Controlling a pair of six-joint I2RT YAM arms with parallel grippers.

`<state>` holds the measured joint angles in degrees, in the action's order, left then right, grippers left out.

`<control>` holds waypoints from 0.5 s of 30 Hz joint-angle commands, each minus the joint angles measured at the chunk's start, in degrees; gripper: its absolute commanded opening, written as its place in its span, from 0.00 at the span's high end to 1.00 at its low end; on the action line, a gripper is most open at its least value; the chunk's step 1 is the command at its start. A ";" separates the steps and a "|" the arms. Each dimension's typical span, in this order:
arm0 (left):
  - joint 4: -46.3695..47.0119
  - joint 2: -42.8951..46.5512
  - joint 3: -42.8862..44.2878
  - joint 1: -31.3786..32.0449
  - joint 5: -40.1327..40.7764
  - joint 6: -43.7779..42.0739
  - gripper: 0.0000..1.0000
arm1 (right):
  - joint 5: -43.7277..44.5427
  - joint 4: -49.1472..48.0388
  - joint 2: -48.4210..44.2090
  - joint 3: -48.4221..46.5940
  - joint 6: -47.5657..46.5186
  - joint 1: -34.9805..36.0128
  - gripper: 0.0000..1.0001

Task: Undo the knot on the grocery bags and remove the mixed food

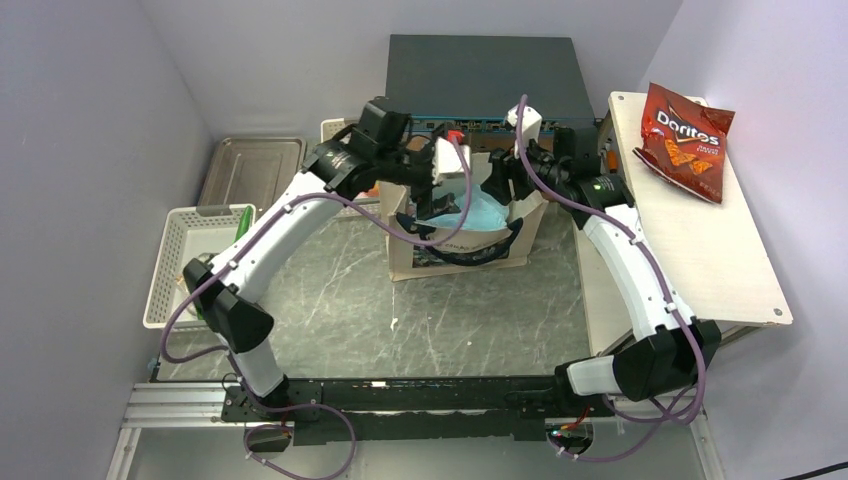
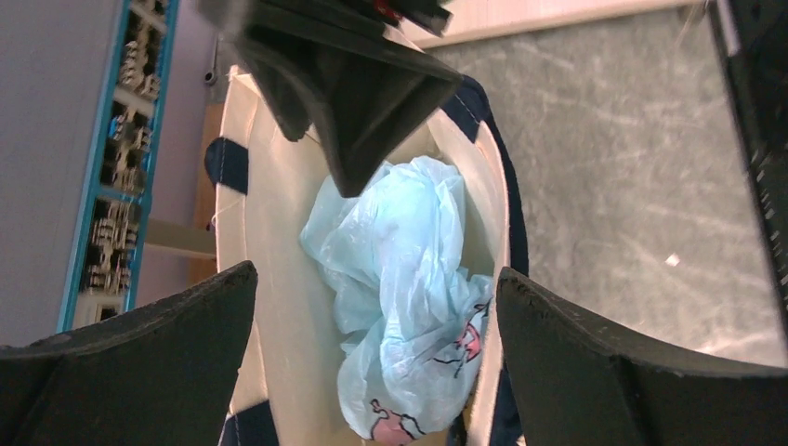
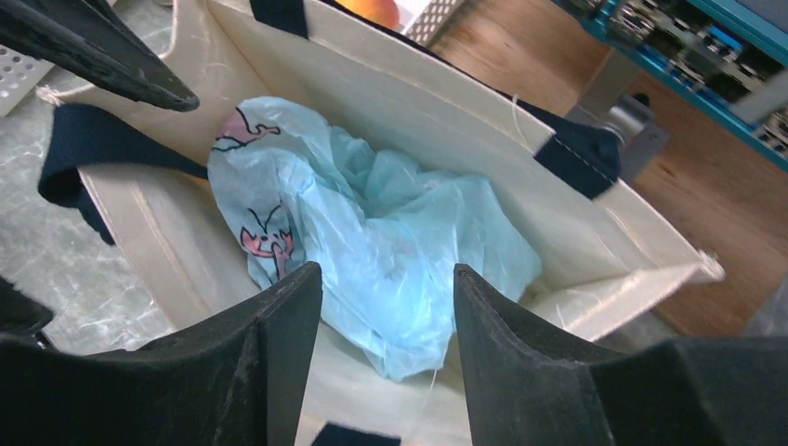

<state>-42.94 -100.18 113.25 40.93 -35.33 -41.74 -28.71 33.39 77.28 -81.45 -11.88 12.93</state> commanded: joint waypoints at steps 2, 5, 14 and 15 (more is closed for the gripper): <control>11.19 12.58 -8.84 -8.94 -3.94 18.56 0.00 | 0.32 -2.88 0.36 -2.83 -1.07 0.61 0.40; 11.42 18.10 -14.85 -17.41 -1.54 29.24 0.01 | 0.55 -1.24 -0.61 -4.41 -1.63 0.53 0.33; -12.87 18.67 -13.38 -46.78 -1.40 35.31 0.01 | 4.15 -6.67 -11.63 2.05 6.47 0.33 0.00; -15.77 18.06 -12.88 -48.33 0.41 33.81 0.00 | 4.84 -6.66 -13.14 2.95 7.18 0.28 0.00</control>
<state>-46.04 -82.15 99.92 -0.62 -36.12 -8.95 -26.79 30.85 70.87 -80.75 -8.95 13.54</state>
